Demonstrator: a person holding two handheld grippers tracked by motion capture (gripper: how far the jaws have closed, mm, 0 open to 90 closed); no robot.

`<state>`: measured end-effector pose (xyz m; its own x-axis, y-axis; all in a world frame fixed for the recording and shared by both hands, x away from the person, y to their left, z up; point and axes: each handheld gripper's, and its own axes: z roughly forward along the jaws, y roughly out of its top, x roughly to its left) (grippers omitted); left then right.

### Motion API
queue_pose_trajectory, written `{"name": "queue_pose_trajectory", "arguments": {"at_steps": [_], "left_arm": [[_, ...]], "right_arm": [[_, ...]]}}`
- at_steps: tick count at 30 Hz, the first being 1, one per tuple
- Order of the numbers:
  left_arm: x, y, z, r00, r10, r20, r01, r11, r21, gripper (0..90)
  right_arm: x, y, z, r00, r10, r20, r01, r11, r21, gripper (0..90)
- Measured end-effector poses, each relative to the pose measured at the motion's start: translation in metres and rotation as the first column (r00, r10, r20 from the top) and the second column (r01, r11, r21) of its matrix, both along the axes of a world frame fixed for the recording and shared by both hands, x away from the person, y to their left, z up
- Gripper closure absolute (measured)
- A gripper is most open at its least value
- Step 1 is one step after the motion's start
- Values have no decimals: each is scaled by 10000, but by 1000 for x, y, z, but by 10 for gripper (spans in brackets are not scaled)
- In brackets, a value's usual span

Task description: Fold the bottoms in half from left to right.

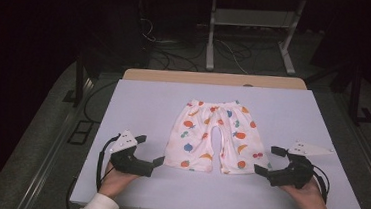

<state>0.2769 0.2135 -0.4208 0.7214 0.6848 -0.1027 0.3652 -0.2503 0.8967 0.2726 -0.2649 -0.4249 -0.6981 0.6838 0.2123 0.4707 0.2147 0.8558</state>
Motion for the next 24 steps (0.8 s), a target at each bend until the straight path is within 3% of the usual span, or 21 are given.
{"name": "queue_pose_trajectory", "arguments": {"at_steps": [24], "left_arm": [[-3, -4, 0, 9998, -175, -4, 175, 9998, 71, 0]], "right_arm": [[-4, 3, 5, 9997, 194, 164, -194, 9998, 40, 0]]}}
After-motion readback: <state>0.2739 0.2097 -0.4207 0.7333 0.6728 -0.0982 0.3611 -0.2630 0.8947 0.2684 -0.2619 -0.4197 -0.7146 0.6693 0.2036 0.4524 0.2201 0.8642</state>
